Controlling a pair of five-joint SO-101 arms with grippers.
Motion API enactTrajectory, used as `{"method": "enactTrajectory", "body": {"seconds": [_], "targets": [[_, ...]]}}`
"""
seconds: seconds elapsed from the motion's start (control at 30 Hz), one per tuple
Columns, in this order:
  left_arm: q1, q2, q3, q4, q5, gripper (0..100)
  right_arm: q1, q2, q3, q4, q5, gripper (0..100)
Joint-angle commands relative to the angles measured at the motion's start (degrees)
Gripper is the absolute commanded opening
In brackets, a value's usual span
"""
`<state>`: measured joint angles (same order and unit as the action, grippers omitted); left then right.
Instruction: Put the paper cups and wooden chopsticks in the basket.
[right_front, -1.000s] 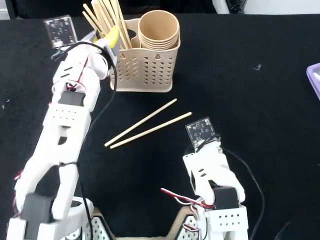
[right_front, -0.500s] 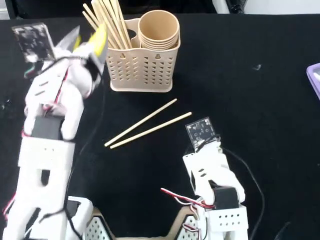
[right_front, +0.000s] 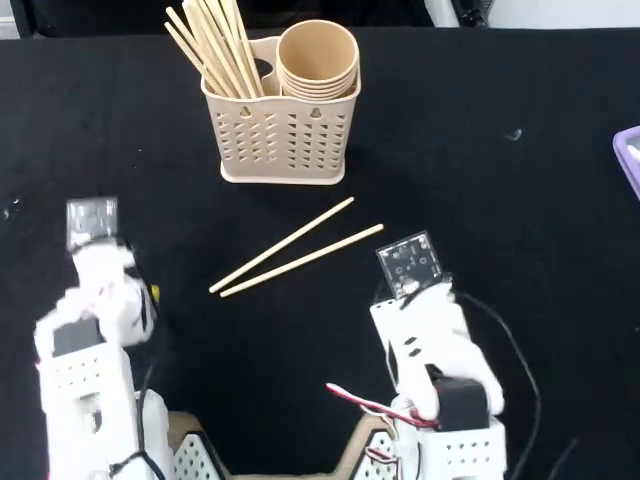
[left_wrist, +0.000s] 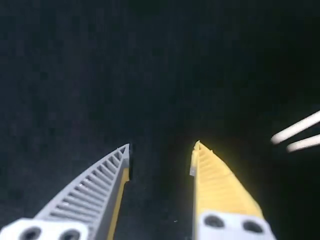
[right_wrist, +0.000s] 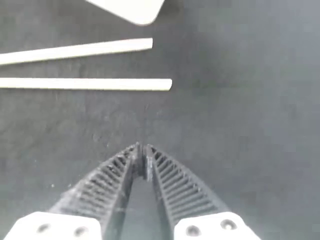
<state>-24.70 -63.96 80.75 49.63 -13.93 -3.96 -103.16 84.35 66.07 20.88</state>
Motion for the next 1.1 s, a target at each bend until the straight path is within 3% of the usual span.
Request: {"method": "enactTrajectory", "body": {"seconds": [0.0, 0.07, 0.27, 0.47, 0.67, 0.77, 0.9, 1.07], "targets": [[-1.19, -3.78, 4.70, -2.81, -0.79, 21, 0.70, -4.79, -6.55, -0.97, 9.14, 1.5], [-0.75, -5.45, 4.88, -0.88, -0.62, 21, 0.70, -4.70, -8.04, -3.08, 12.22, 1.5], [1.98, -8.79, 5.67, 5.45, -0.62, 21, -0.35, 2.24, -15.25, -6.07, 12.40, 1.5], [2.07, -9.49, 5.76, 5.71, -0.62, 21, -11.87, 24.92, -30.55, -0.53, 9.58, 2.0], [2.07, -9.41, 5.85, 5.63, -0.62, 21, -23.56, 52.18, -41.71, 6.77, 9.67, 20.2], [2.07, -9.41, 5.85, 5.71, -0.62, 21, -27.78, 63.78, -45.58, 6.59, 15.65, 19.8], [2.07, -9.41, 5.85, 5.89, -0.62, 21, -31.12, 77.32, -49.45, 7.03, 32.09, 19.8], [2.07, -9.41, 5.85, 5.98, -0.62, 21, -31.21, 91.91, -58.07, 6.68, 35.16, 20.2]]}}
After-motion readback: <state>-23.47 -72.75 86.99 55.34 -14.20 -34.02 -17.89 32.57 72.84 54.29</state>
